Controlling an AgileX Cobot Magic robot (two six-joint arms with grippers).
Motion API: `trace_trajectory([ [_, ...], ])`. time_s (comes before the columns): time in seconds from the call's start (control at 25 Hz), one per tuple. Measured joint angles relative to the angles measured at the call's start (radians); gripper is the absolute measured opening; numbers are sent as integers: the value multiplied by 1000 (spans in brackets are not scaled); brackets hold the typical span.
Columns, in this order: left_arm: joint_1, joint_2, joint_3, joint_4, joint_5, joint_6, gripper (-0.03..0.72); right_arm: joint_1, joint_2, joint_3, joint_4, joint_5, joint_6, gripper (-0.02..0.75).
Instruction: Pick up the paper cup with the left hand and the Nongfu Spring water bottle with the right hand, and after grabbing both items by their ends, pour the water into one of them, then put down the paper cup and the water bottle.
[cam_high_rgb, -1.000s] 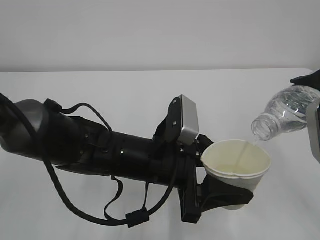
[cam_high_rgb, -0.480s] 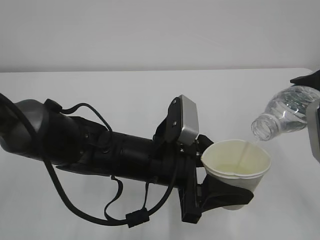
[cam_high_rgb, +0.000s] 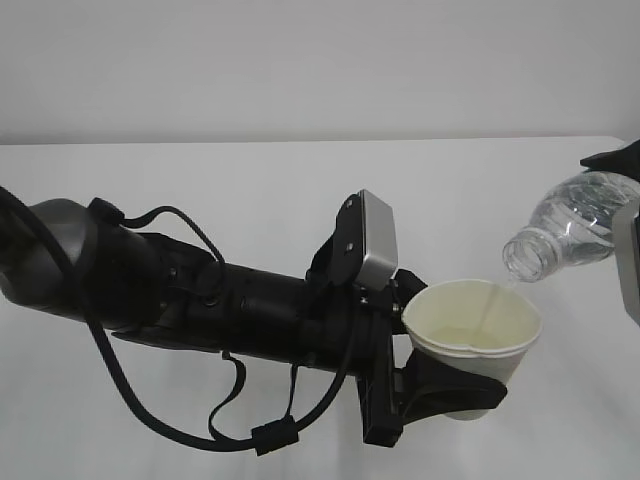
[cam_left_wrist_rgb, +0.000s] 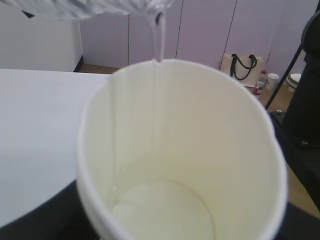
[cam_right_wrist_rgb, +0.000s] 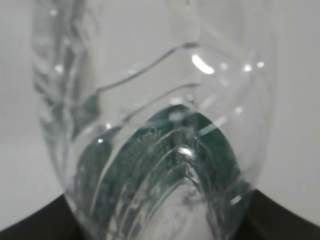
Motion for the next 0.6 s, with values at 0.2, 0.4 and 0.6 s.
trace_trajectory([
  [0.2, 0, 0, 0, 0, 0, 0, 476, 0, 0, 0, 0, 0, -3, 414],
  [0.4, 0, 0, 0, 0, 0, 0, 476, 0, 0, -2, 0, 0, -18, 414],
  [0.6, 0, 0, 0, 0, 0, 0, 476, 0, 0, -2, 0, 0, -20, 414],
])
